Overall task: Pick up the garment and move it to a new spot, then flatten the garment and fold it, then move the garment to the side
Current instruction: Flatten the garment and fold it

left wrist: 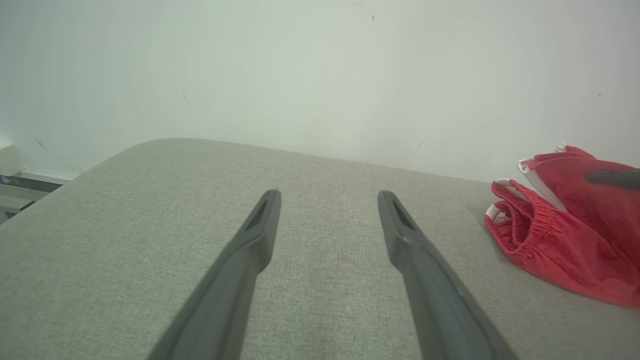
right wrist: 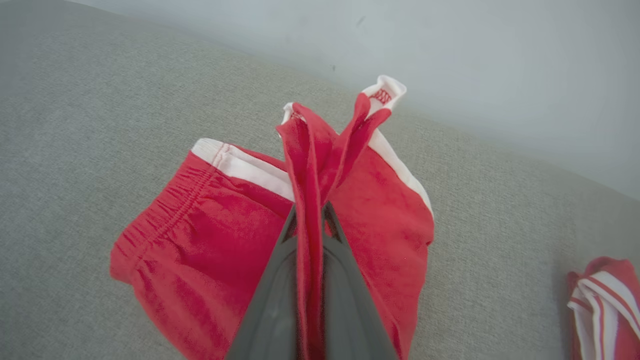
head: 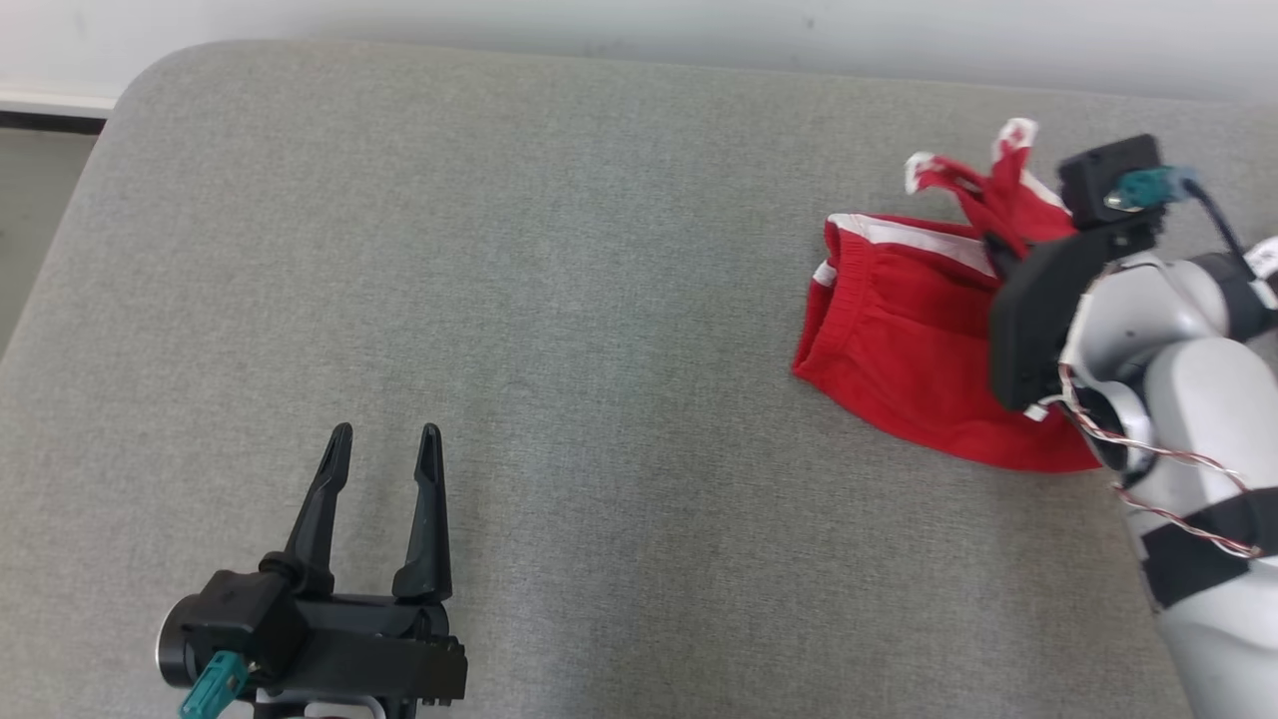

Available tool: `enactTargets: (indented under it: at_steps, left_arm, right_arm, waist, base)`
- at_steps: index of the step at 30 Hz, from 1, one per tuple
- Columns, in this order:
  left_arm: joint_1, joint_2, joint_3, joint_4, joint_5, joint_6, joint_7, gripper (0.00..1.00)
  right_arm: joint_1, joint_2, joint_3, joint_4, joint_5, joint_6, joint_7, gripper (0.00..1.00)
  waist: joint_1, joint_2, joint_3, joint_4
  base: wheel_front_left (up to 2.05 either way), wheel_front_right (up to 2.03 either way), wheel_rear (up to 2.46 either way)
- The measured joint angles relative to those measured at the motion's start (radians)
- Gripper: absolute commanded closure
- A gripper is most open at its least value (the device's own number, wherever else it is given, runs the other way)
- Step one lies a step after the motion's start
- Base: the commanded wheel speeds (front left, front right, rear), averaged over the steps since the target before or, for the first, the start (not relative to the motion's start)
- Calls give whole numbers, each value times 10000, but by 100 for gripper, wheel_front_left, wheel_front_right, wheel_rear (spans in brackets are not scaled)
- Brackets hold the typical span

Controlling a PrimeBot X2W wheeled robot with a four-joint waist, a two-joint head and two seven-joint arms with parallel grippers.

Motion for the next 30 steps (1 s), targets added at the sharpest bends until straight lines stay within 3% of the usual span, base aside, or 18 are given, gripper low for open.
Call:
enactTargets:
  at_steps: [12,13,14,18,23,27,30]
  left_arm:
    - [-15,0,-201,17,-161,75,0,0]
    - [-17,2,-209,15,-176,96,0,0]
    - [-18,2,-217,15,-194,105,0,0]
    - [-14,2,-247,48,-213,102,0,0]
    - [94,2,-196,67,-173,100,0,0]
    - [206,0,-130,75,-128,61,0,0]
    - [219,2,-117,81,-107,48,0,0]
  right_arm:
    - [-779,920,999,1735,184,0,-278,100]
    - [-795,965,1041,1824,242,0,-382,56]
    - [-807,989,1089,1902,280,0,-485,0]
    - [-860,1074,1223,2015,616,0,-863,0]
    - [-743,1325,1172,1375,2357,0,-1476,0]
    - [-291,351,765,1032,2658,-2,-2224,0]
    - [29,-27,366,1174,2437,-2,-2700,0]
  waist:
    - [0,0,143,500]
    - [0,0,145,532]
    - [0,0,142,557]
    - [0,0,44,589]
    - [0,0,-166,497]
    - [0,0,-374,324]
    - [-1,0,-458,232]
  base:
    - [0,0,0]
    - [0,0,0]
    - [0,0,0]
    - [0,0,0]
    - [0,0,0]
    - [0,0,0]
    - [0,0,0]
